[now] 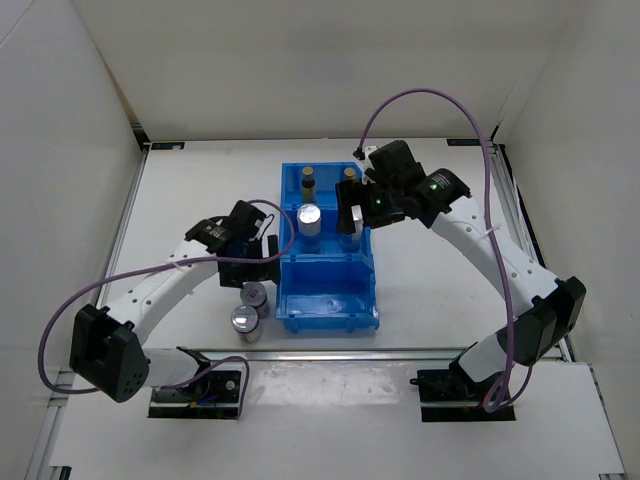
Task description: Organize the condiment bottles
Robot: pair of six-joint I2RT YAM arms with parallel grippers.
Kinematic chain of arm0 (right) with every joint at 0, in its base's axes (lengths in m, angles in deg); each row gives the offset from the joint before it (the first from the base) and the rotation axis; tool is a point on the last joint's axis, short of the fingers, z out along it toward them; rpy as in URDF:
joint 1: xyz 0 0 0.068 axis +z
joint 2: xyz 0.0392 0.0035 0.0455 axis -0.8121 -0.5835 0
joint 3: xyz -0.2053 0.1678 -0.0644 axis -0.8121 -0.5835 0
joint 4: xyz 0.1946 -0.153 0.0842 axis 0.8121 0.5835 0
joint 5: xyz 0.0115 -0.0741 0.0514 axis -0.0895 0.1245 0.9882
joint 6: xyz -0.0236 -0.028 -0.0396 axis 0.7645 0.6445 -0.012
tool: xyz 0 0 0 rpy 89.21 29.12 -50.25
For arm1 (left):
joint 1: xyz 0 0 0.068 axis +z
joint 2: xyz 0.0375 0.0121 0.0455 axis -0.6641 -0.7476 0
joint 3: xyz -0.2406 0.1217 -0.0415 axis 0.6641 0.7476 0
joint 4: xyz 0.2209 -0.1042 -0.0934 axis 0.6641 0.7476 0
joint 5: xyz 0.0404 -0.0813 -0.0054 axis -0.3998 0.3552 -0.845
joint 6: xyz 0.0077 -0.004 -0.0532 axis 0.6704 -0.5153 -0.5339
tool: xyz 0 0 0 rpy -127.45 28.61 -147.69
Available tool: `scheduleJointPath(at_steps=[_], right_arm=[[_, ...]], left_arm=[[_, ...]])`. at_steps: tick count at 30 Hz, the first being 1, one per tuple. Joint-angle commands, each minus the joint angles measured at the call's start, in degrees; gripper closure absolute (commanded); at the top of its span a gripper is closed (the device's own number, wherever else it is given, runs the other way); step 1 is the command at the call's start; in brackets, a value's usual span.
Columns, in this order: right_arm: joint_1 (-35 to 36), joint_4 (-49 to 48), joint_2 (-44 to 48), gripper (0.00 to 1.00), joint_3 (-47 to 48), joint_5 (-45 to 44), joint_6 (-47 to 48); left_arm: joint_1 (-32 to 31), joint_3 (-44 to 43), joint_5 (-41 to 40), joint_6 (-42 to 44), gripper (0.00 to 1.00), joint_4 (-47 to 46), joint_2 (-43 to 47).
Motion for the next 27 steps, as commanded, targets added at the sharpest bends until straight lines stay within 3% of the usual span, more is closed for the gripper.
scheduleJointPath(at_steps=[1, 5, 10, 18, 27], right_arm=[[0.0, -1.4, 1.5, 0.01, -0.8, 0.1, 0.7], [0.0, -2.0, 1.5, 0.01, -1.5, 0.7, 0.7], [0.0, -2.0, 0.2, 0.01, -0.4, 1.3, 0.7], [0.0, -2.0, -0.4, 0.01, -0.4, 1.3, 0.7], [0.0, -0.8, -2.7, 0.01, 1.3, 2.7, 0.7]], left_arm=[[-0.1, 0.2, -6.6, -1.1, 0.00, 2.1, 5.5], [1.3, -0.8, -7.9, 0.0, 0.00, 2.6, 7.5], [3.9, 1.6, -5.2, 0.0, 0.00, 3.9, 3.7], [4.4, 1.1, -2.8, 0.6, 0.00, 3.9, -3.8], [4.4, 2.9, -2.7, -0.5, 0.00, 3.4, -3.7]])
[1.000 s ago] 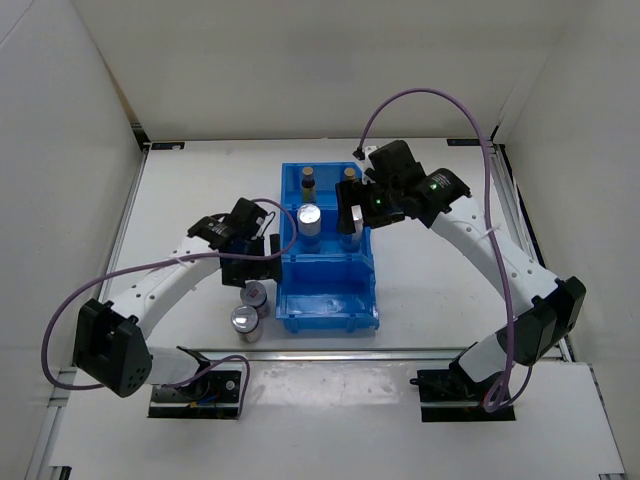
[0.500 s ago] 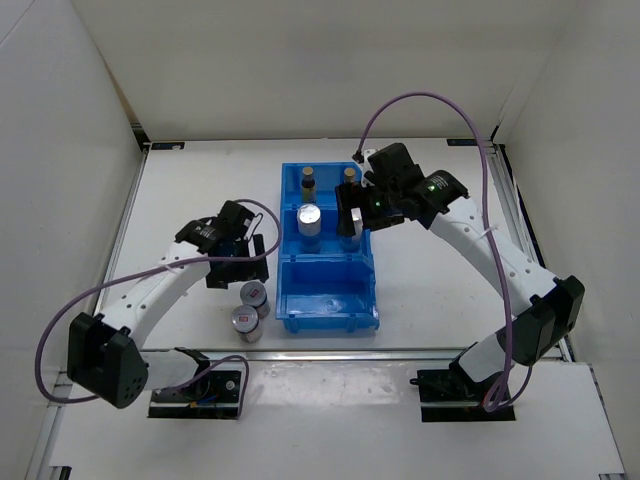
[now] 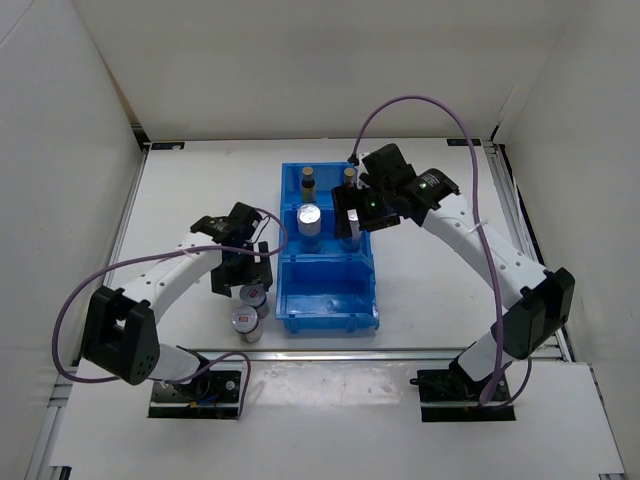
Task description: Organize the condiment bottles
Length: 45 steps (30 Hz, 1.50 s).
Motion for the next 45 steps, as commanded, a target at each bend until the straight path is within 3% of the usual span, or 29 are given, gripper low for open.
scheduleJointPath(at_steps=[1, 9, 13, 16, 22, 23, 28, 36, 42, 45], right_arm=[[0.0, -0.5, -0.5, 0.01, 2.5, 1.3, 0.7], [0.0, -0.5, 0.0, 0.01, 2.0, 0.2, 0.7], [0.0, 0.1, 0.0, 0.01, 2.0, -0.9, 0.7], [0.0, 0.1, 0.0, 0.01, 2.0, -0.9, 0.7], [0.0, 0.1, 1.1, 0.01, 1.5, -2.0, 1.3], [0.0, 0.1, 1.1, 0.01, 1.5, -2.0, 1.3], [0.0, 1.1, 2.7, 0.01, 2.1, -4.9, 1.3], [-1.1, 8.4, 3.8, 0.01, 7.4, -10.6, -2.2], [-2.9, 9.6, 8.8, 0.01, 8.5, -14.9, -4.1], [-3.5, 9.6, 10.6, 0.01, 8.5, -19.1, -4.8]], left_arm=[[-0.2, 1.0, -0.1, -0.4, 0.00, -0.3, 1.1], [-1.7, 1.0, 0.5, 0.1, 0.00, -0.3, -2.9], [-1.8, 1.0, 0.5, 0.1, 0.05, -0.8, -4.1], [-1.8, 1.0, 0.5, 0.1, 0.16, -1.3, -4.1], [-1.8, 0.3, -0.9, 0.6, 0.55, -1.3, -2.9], [-1.8, -0.8, -1.6, 0.7, 0.65, -1.3, -2.9], [-1.8, -11.0, -7.3, 2.2, 0.89, 3.9, -2.4], [-1.8, -30.4, -9.7, 4.7, 0.89, 11.2, -2.4], [-5.4, -41.7, -2.4, 5.3, 0.89, 13.1, -3.0], [-11.0, -45.1, 1.1, 5.3, 0.89, 10.3, -3.6]])
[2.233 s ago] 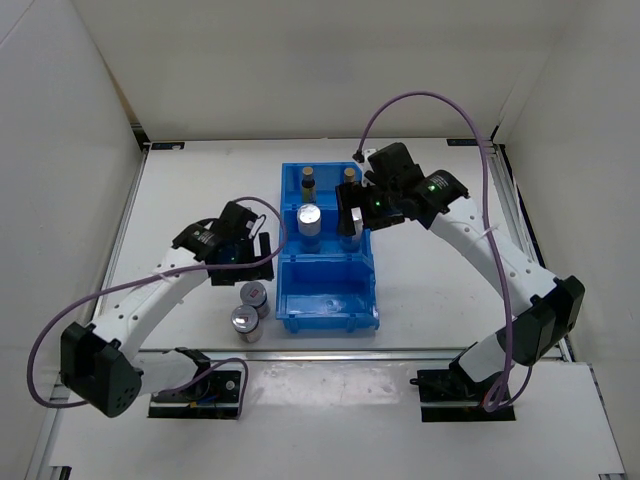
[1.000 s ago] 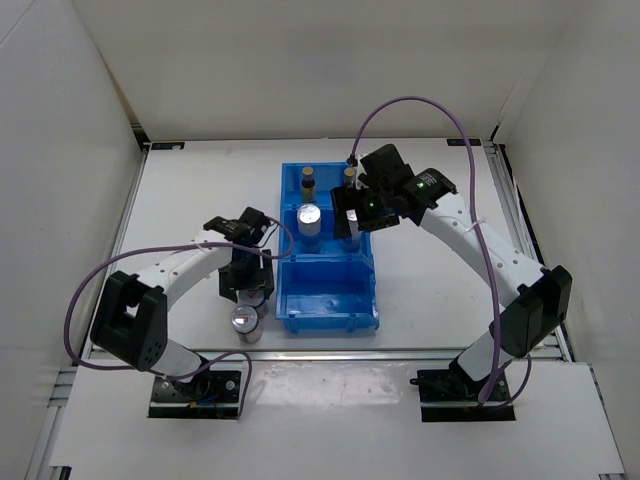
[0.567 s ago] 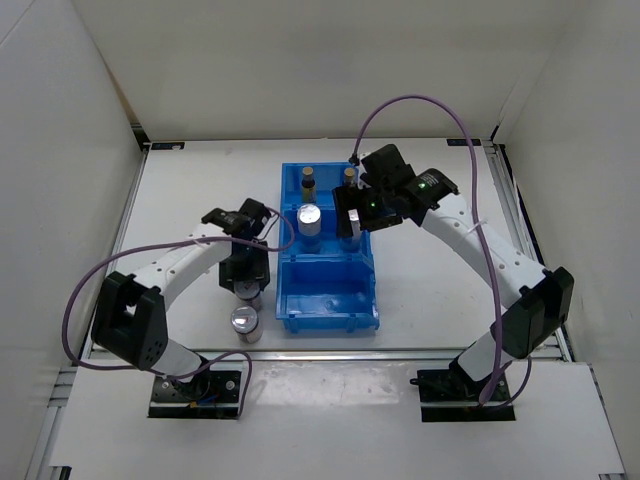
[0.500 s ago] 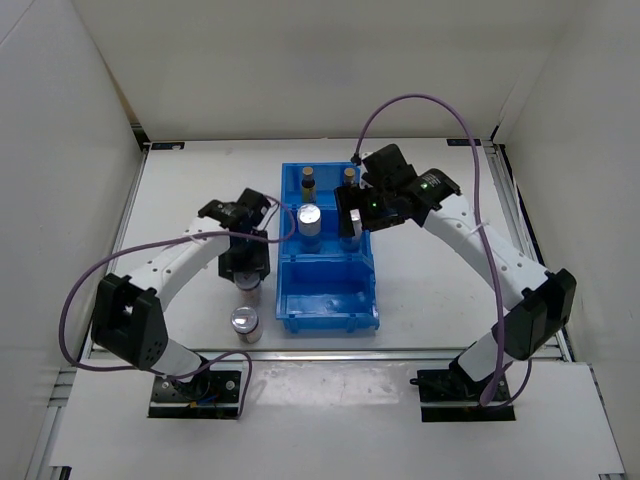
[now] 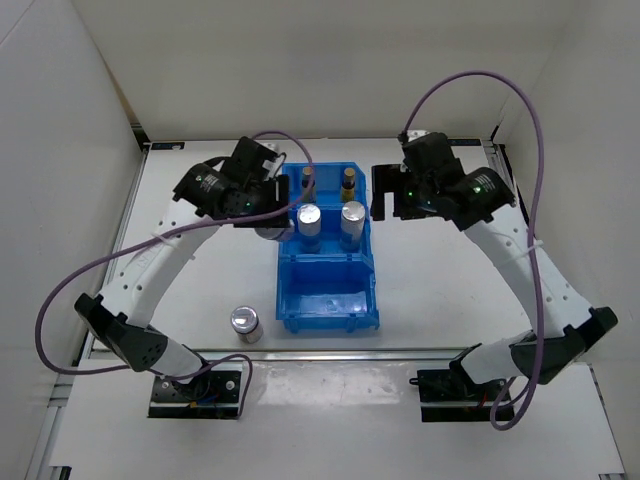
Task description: Organize the condiment bottles
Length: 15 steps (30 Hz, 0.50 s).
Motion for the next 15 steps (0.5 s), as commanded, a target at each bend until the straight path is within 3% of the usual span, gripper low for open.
scheduleJointPath(at_steps=[1, 8, 15], right_arm=[[-1.2, 0.8, 2.9, 0.01, 2.4, -6.4, -1.9], [-3.6, 0.8, 4.7, 0.01, 3.0, -8.9, -2.5], [-5.4, 1.3, 7.1, 0.01, 2.5, -10.6, -2.5]], left_arm=[[-7.6, -5.5, 6.6, 0.5, 0.89, -2.9, 0.3], [-18.6, -10.3, 8.6, 3.2, 0.89, -4.5, -10.2], [-20.9, -5.2, 9.1, 5.0, 0.89, -8.6, -17.3]])
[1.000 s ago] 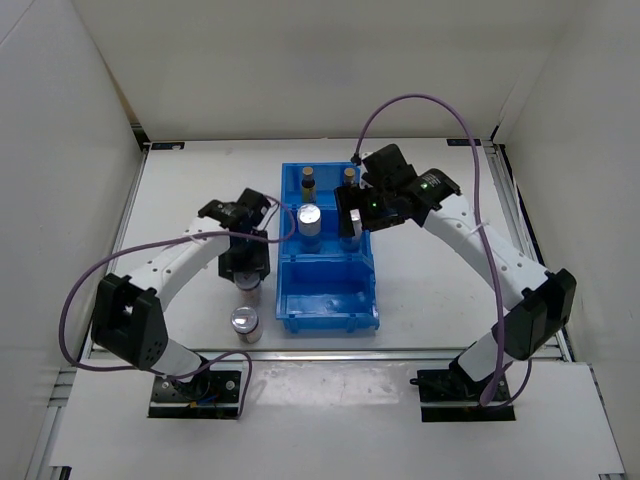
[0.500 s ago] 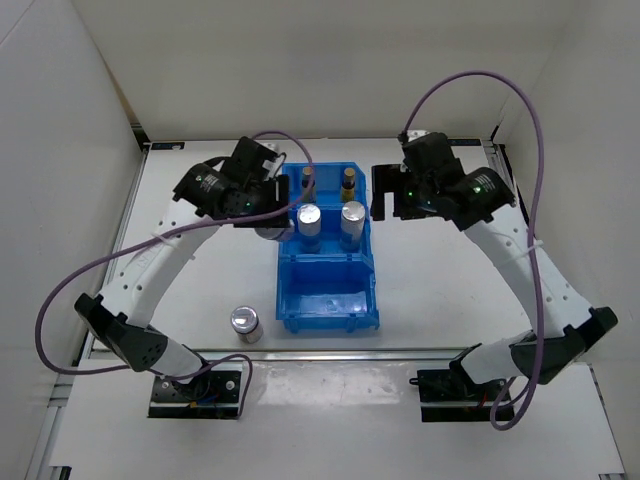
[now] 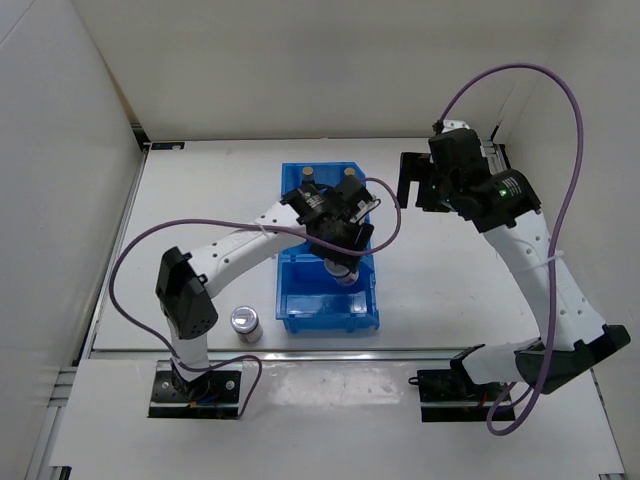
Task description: Organize the condiment bottles
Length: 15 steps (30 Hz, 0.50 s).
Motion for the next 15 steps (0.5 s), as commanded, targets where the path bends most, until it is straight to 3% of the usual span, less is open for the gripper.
scheduleJointPath(at_steps=[1, 8, 15], right_arm=[[-0.5, 0.3, 3.4, 0.01, 1.6, -3.0, -0.7], [-0.5, 0.8, 4.6, 0.01, 1.6, -5.3, -0.7], [-0.5, 0.8, 4.6, 0.01, 1.6, -5.3, -0.7]], left_arm=[[-0.2, 2.4, 1.6, 1.5, 0.89, -5.8, 1.7], [-1.3, 5.3, 5.7, 1.5, 0.89, -9.5, -4.3], [-2.4, 5.3, 6.4, 1.0, 0.79, -9.5, -8.8]])
